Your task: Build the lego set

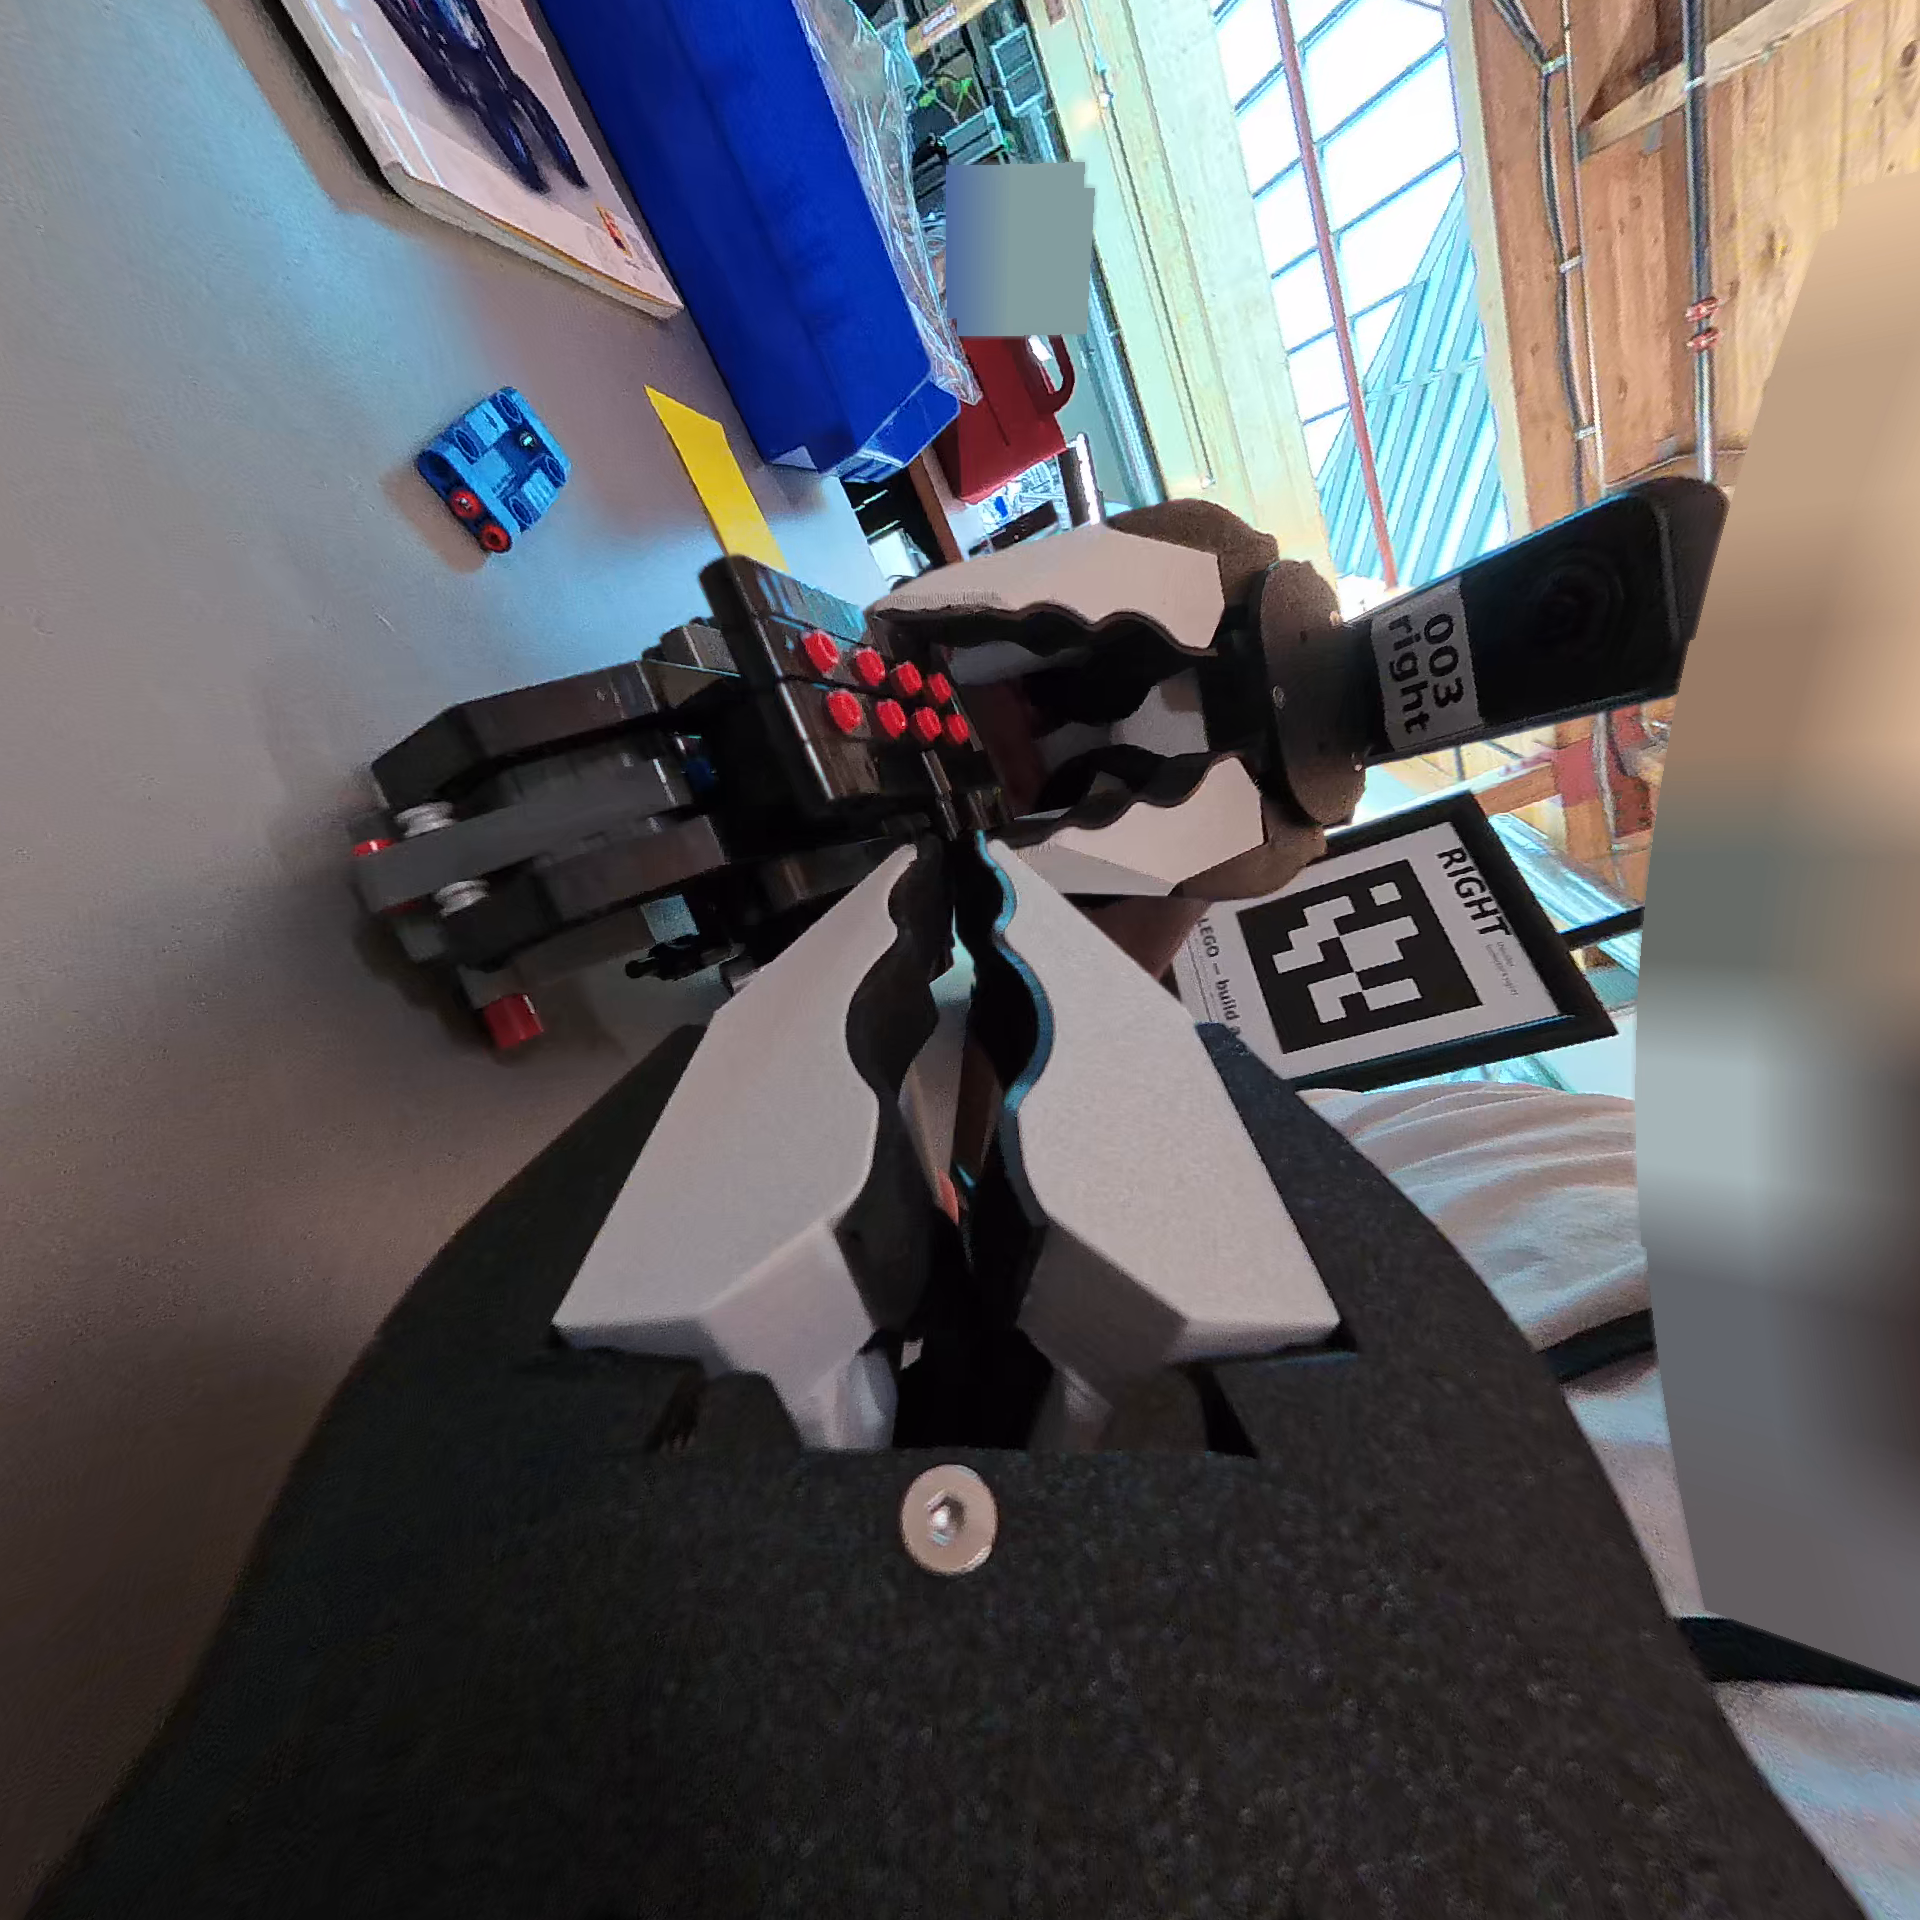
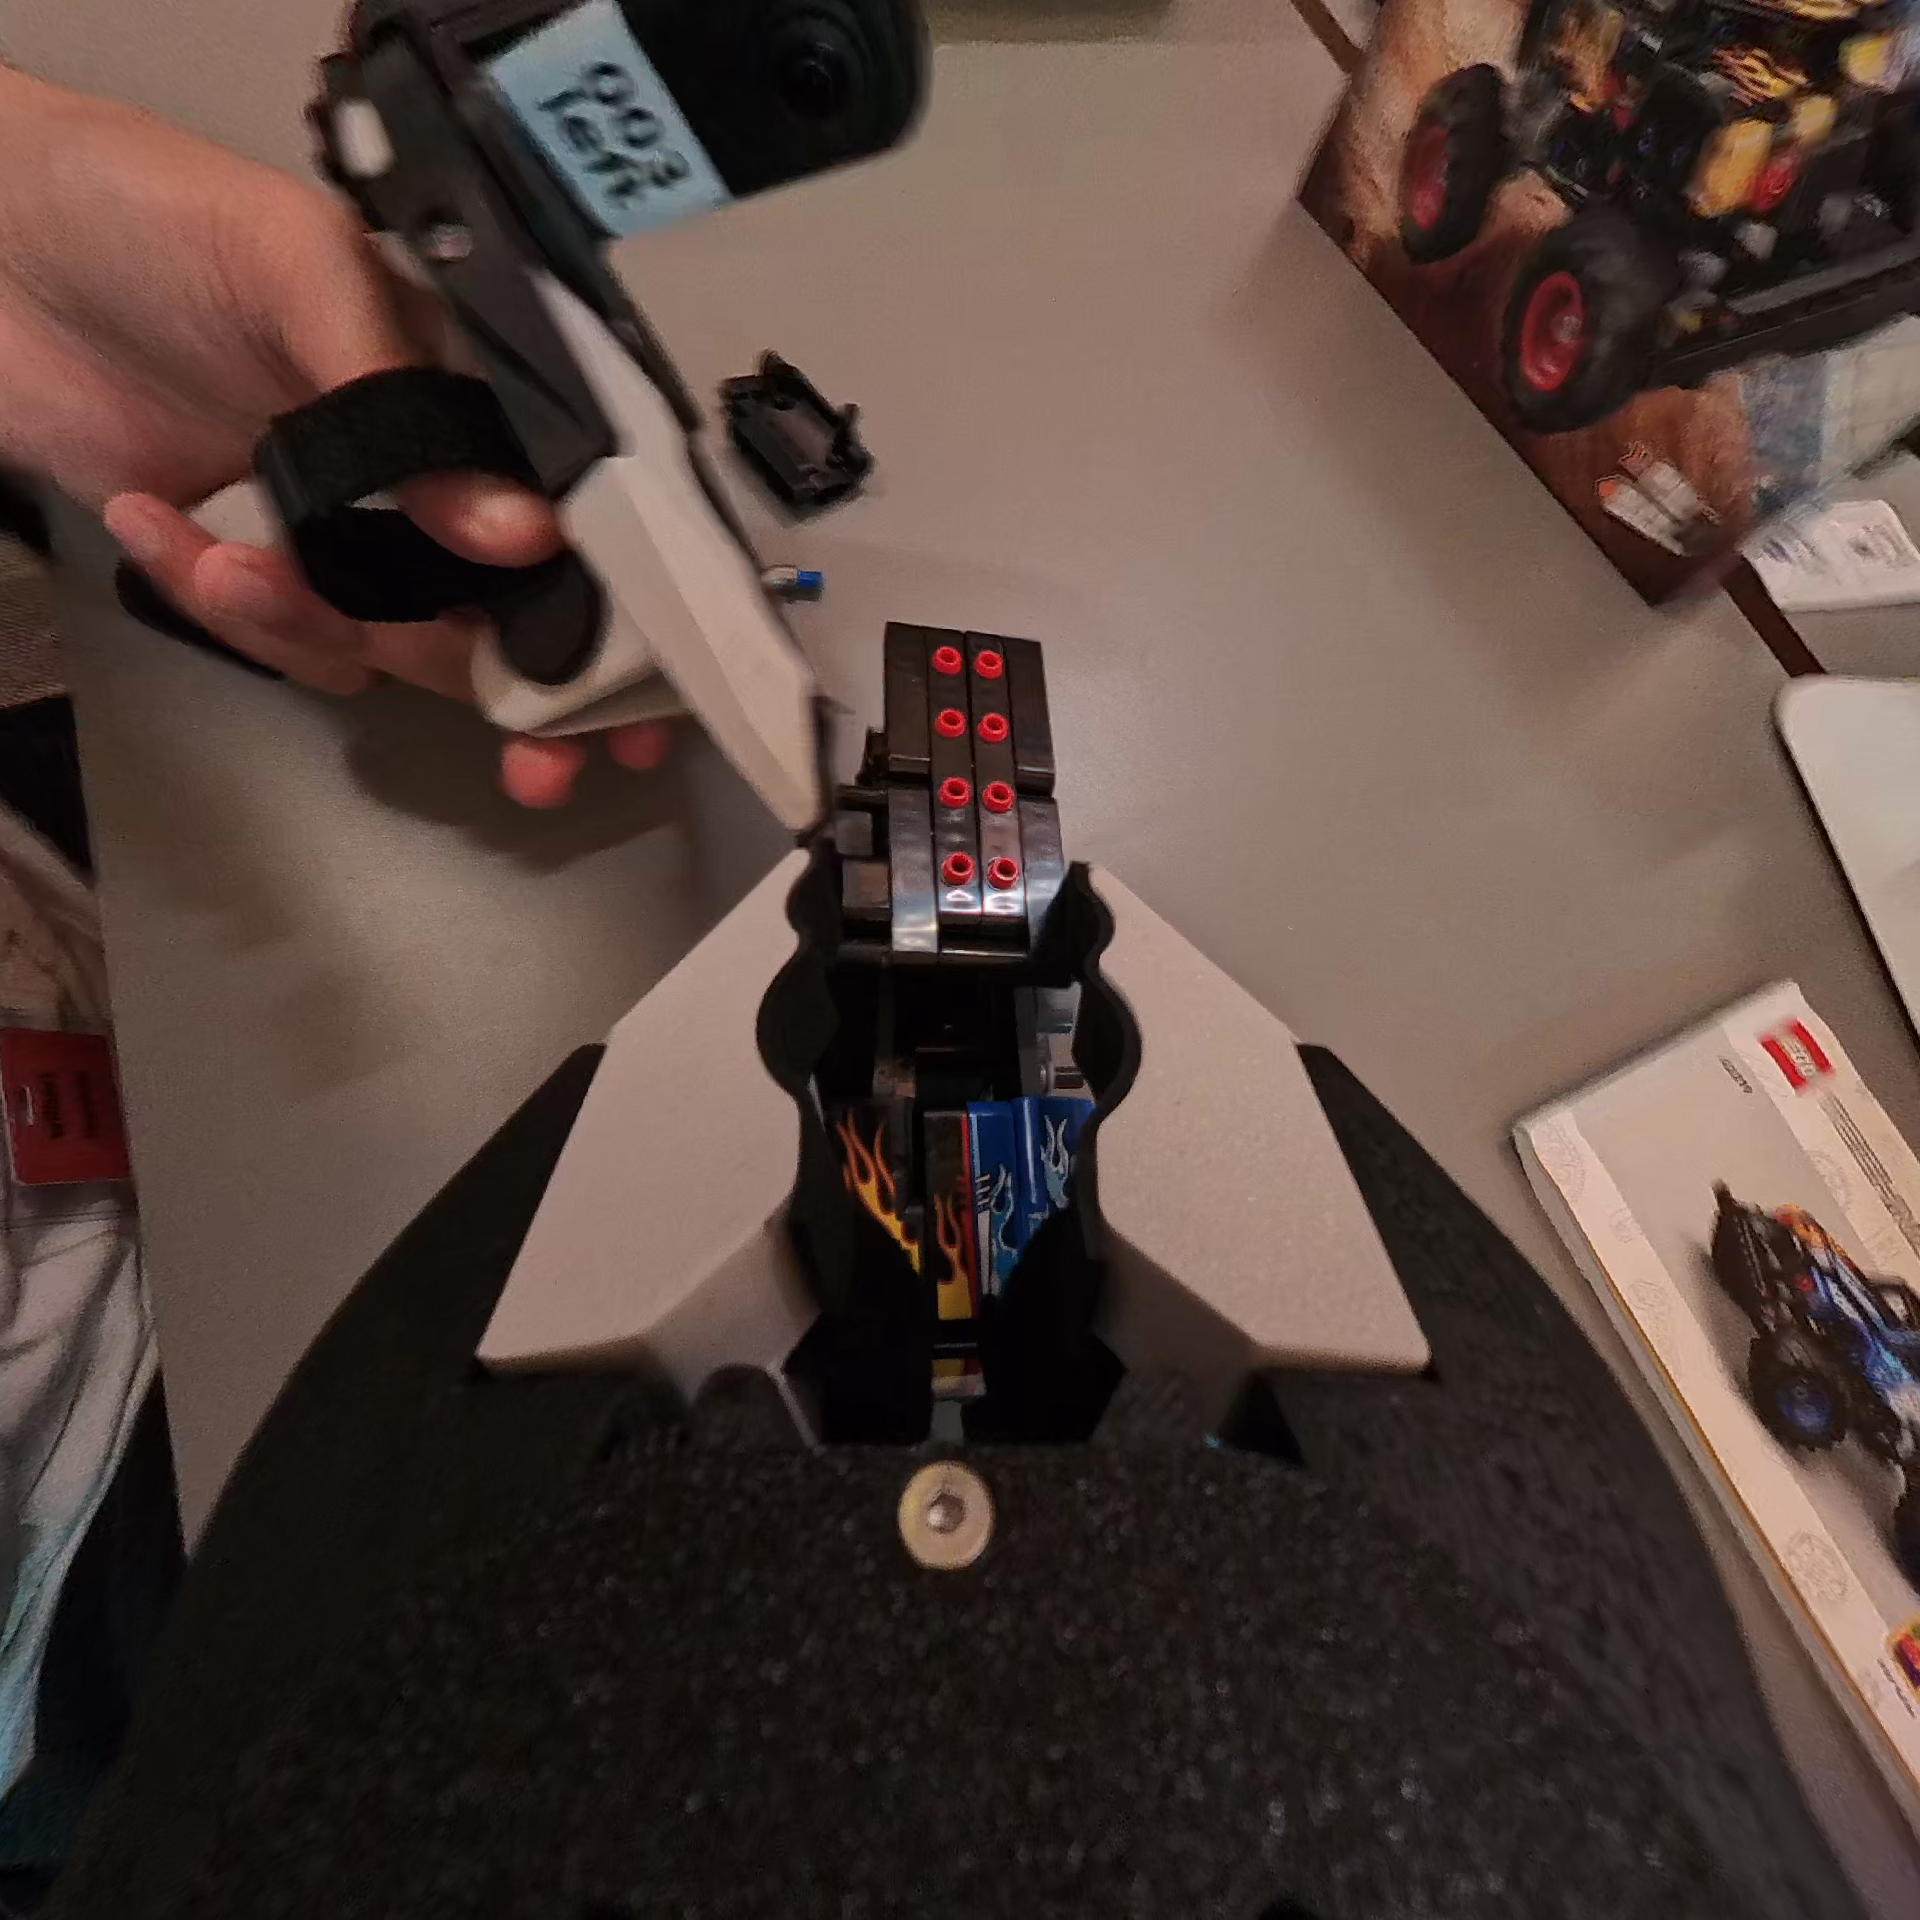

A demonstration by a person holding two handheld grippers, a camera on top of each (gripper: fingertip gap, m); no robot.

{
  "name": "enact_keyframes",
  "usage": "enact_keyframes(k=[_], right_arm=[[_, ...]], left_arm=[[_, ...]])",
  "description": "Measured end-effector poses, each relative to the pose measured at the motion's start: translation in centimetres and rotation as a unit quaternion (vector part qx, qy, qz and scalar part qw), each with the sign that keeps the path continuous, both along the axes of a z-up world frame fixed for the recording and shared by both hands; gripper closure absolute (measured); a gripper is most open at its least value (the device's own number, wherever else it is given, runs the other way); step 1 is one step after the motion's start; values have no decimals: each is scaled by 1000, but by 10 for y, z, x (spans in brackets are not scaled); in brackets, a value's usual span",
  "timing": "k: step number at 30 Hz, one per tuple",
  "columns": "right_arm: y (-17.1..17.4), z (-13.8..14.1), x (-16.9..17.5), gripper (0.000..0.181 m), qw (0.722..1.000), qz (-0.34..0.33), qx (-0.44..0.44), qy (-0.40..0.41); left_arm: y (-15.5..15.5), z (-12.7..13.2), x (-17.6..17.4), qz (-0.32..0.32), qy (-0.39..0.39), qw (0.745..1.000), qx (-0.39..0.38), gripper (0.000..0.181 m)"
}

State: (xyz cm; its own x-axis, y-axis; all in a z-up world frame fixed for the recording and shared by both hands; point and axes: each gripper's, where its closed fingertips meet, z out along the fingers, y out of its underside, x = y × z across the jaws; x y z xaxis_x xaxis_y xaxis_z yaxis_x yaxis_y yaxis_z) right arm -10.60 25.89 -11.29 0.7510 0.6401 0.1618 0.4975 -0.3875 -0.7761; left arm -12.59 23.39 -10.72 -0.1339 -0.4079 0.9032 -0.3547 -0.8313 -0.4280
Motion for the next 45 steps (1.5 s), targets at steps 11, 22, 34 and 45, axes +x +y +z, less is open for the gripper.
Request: enact_keyframes(k=[11,22,34,45], right_arm=[[2,1,13,138,1000,-23,6,-18],[-49,37,17,137,955,-161,116,221],[-86,13,-50,151,927,-171,210,260],[-107,31,-37,155,885,-126,217,393]], left_arm=[[-10,5,-26,-65,-27,960,270,178],[33,-1,-30,-54,-123,832,538,147],[20,15,-45,-32,-161,880,446,145],[33,20,-43,-13,-154,910,384,174]])
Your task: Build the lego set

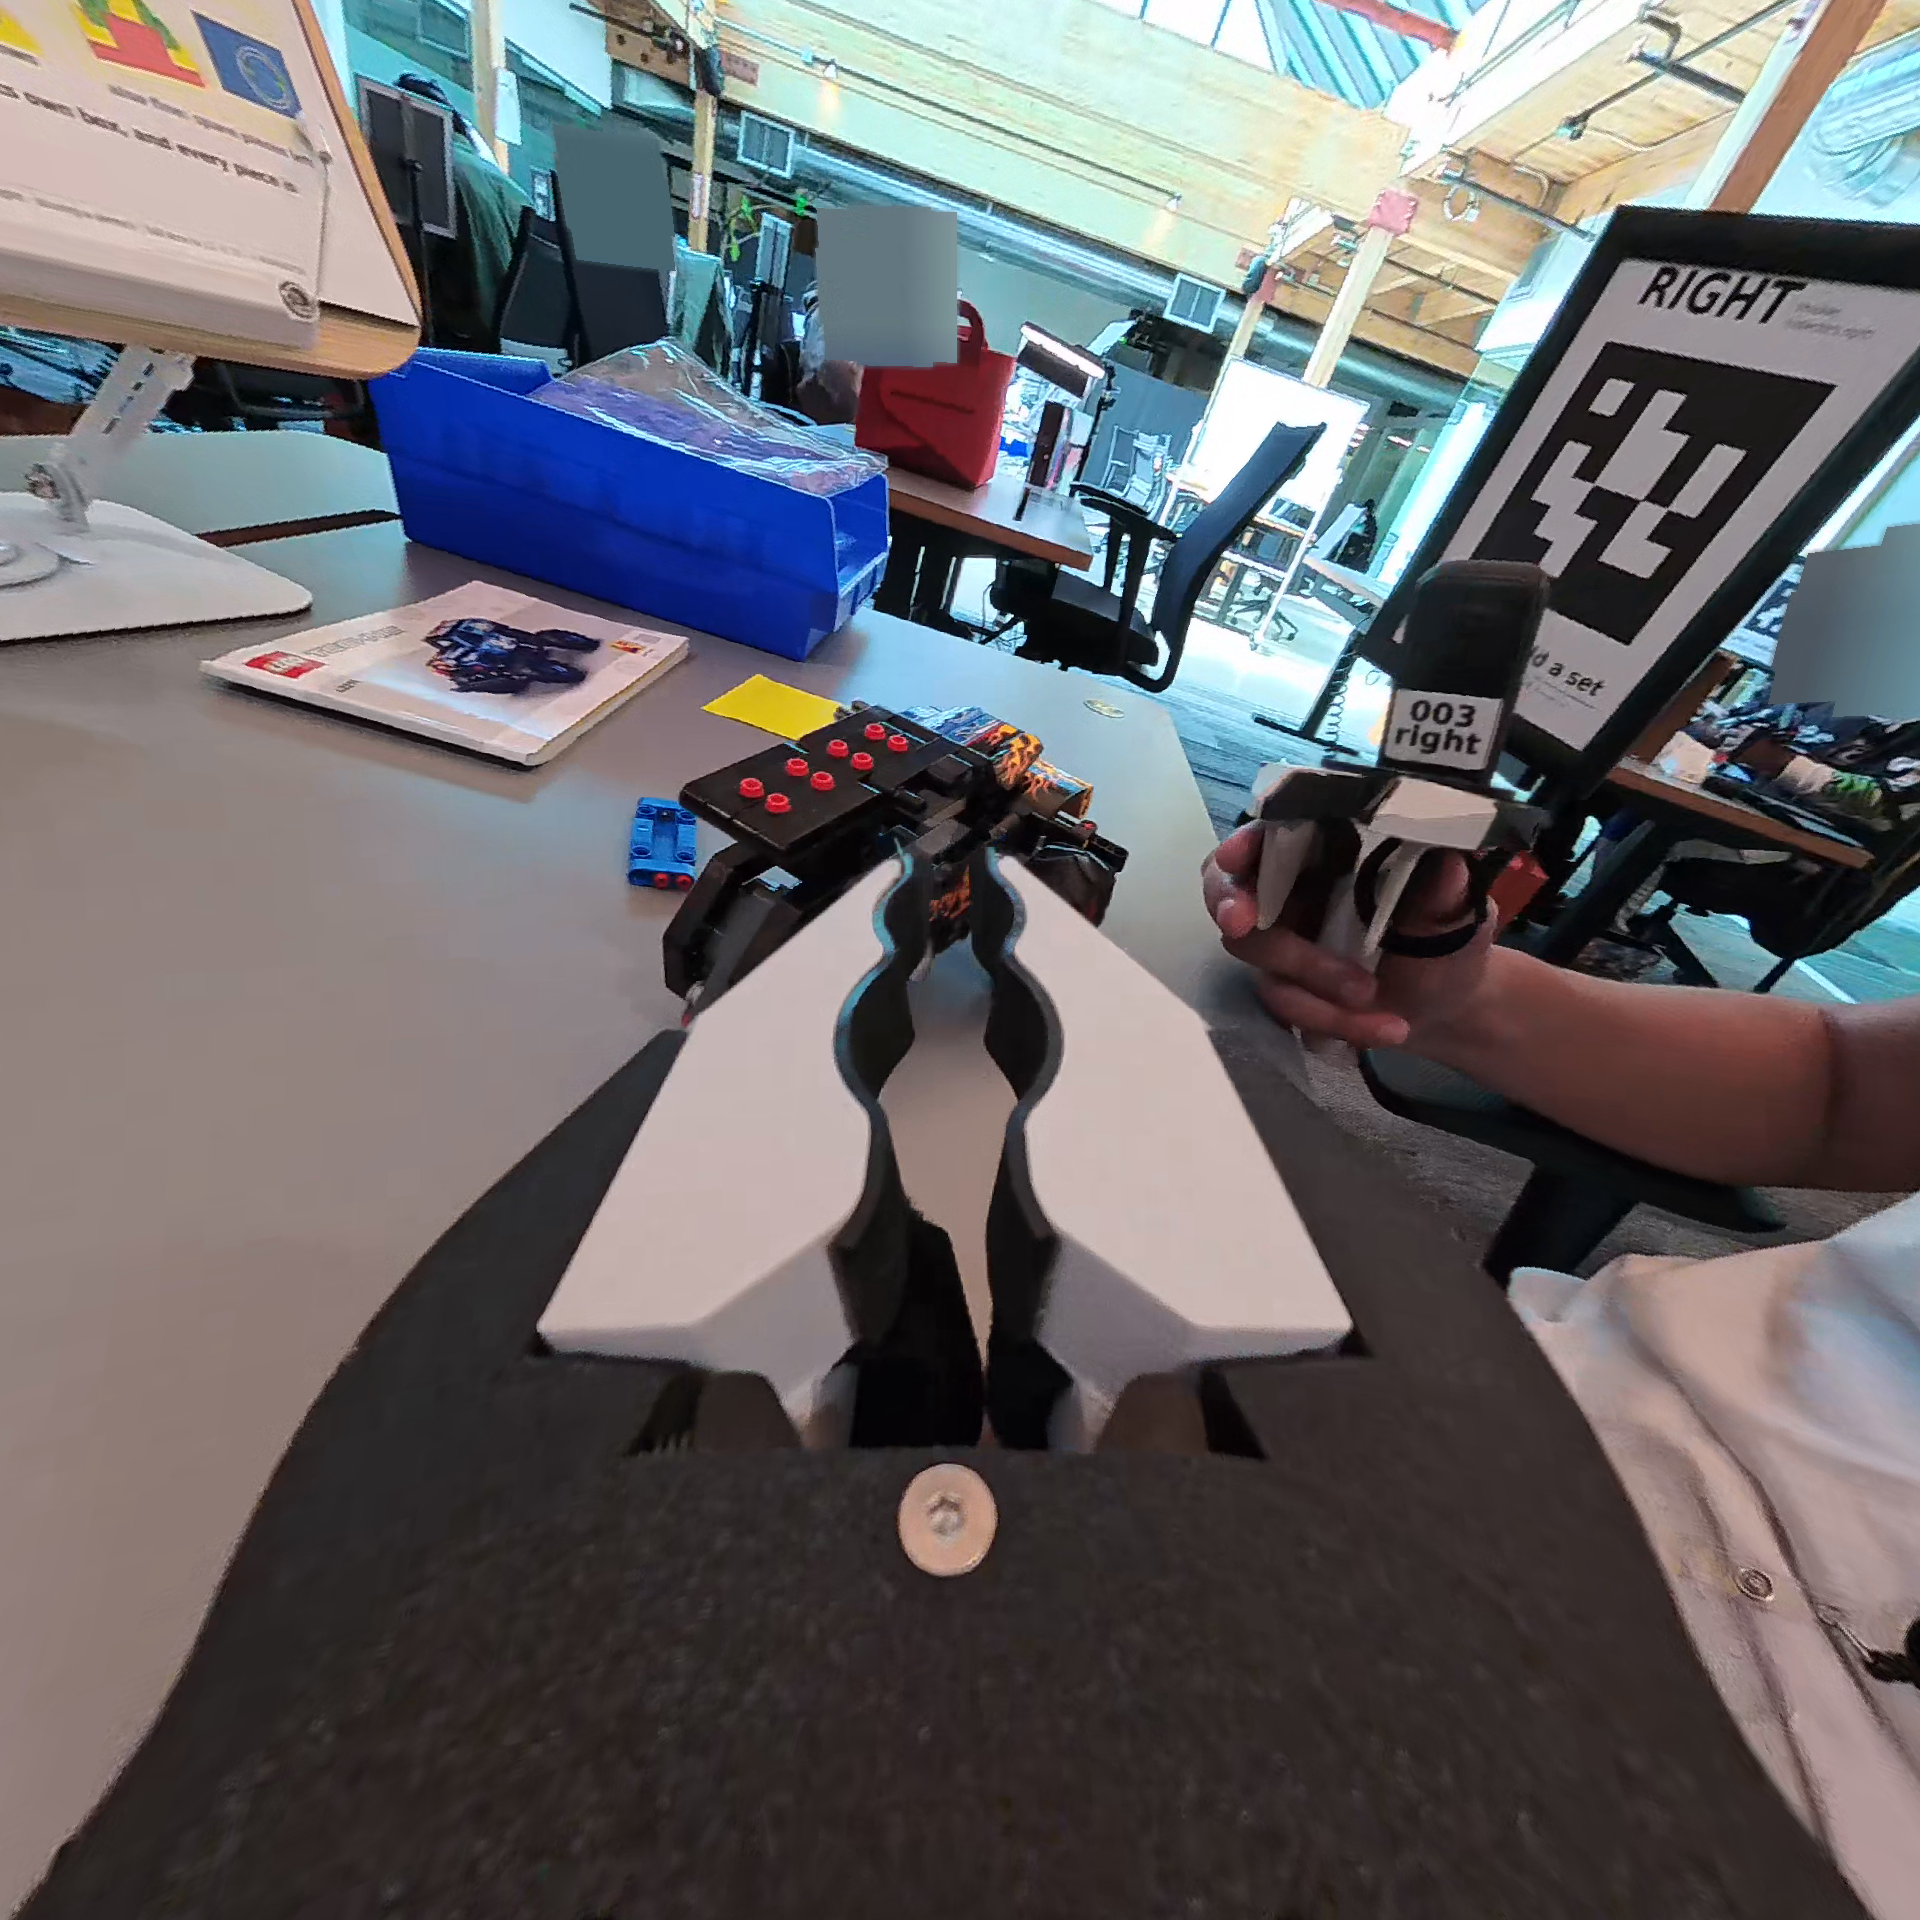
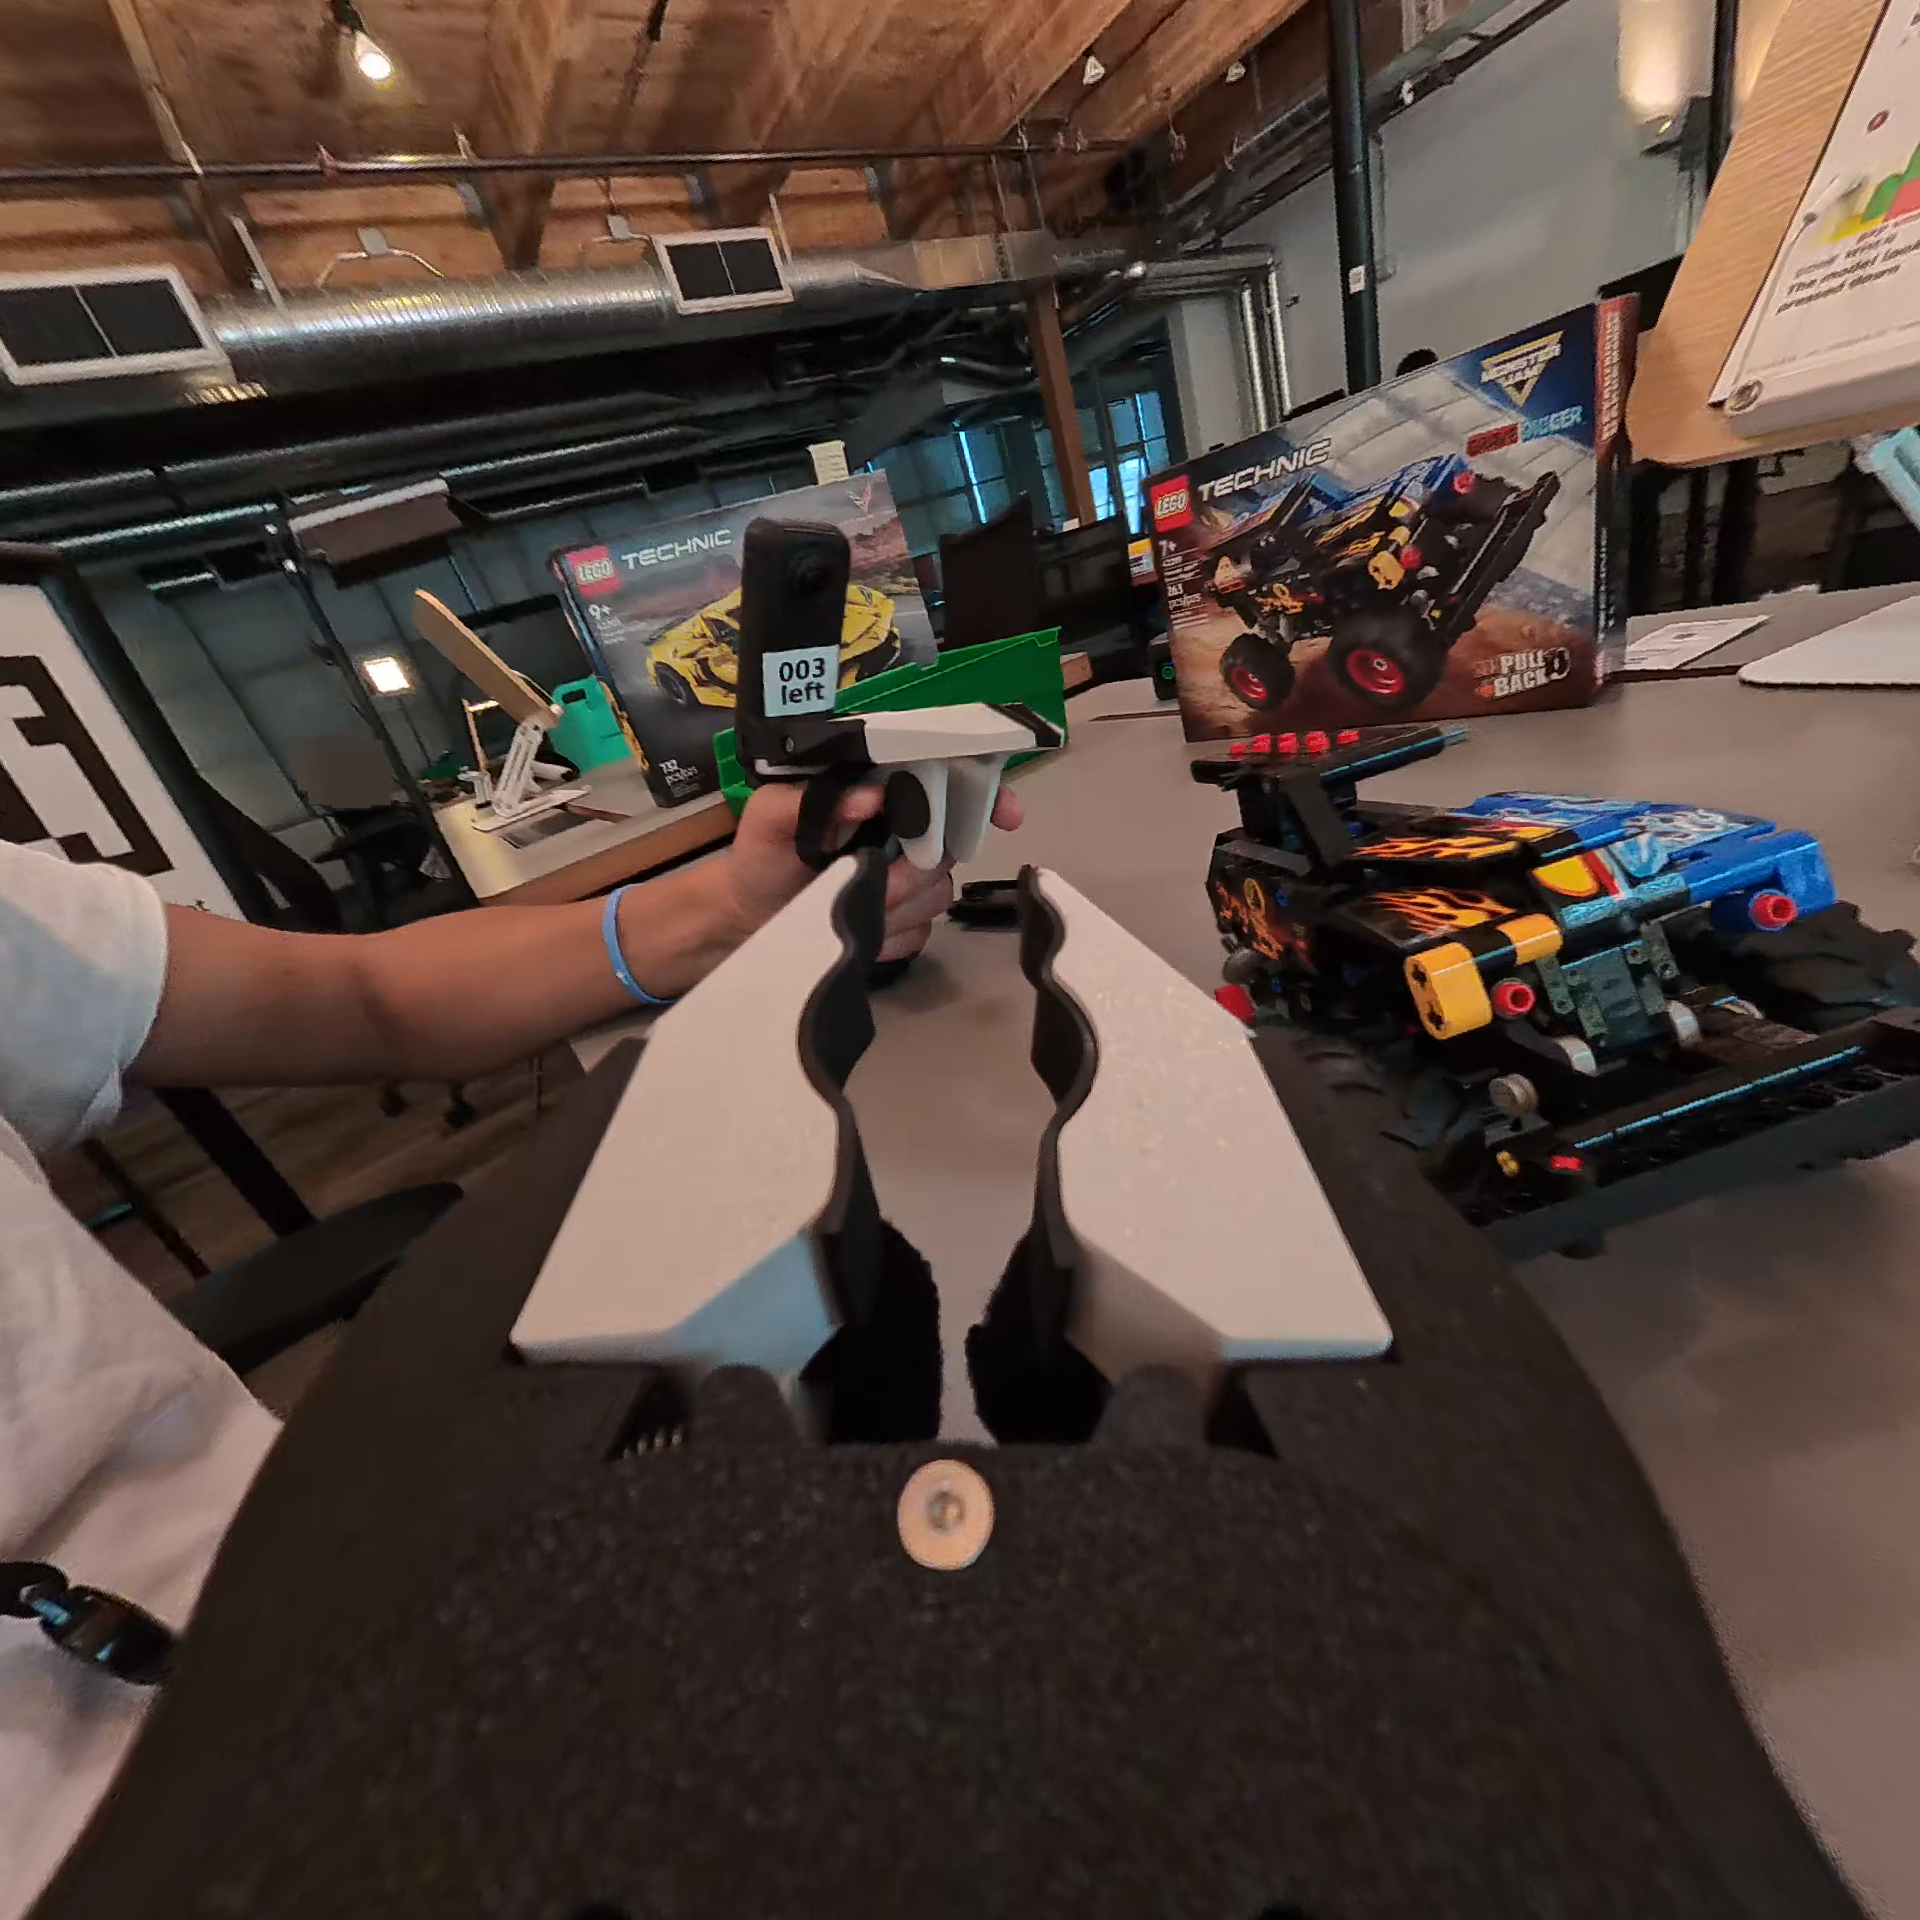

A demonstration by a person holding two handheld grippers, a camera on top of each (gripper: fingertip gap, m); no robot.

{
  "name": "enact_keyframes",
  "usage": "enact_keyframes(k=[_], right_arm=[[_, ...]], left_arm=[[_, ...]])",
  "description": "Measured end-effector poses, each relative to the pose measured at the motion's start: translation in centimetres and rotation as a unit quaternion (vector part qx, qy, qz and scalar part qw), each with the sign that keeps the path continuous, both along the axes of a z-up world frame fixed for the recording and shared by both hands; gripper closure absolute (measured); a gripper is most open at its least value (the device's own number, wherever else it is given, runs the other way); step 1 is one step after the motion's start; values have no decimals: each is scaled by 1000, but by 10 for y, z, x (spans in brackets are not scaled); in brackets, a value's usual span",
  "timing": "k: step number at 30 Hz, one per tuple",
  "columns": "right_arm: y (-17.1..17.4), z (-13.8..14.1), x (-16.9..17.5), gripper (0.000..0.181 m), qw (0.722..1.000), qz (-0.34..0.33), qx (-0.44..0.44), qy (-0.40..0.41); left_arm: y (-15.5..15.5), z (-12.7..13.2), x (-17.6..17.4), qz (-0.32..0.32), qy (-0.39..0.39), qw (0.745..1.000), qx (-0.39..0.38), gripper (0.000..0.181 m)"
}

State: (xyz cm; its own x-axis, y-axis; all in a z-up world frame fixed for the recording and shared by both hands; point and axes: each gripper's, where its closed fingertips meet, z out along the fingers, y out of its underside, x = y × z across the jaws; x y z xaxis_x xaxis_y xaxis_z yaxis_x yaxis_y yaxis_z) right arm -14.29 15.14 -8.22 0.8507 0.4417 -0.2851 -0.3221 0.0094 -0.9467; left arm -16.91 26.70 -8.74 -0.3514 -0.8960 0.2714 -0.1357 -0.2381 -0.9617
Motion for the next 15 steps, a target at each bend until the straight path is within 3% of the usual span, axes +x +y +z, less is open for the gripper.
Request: enact_keyframes(k=[6,13,15], right_arm=[[-2,0,-5,157,1000,4,7,-18],[0,-5,-12,158,999,7,3,-50],[0,-5,-13,158,999,10,2,-50]], left_arm=[[-2,3,-1,4,-16,1000,15,174],[-1,15,-4,-57,-7,988,-146,173],[2,24,-9,-81,-22,978,-192,159]])
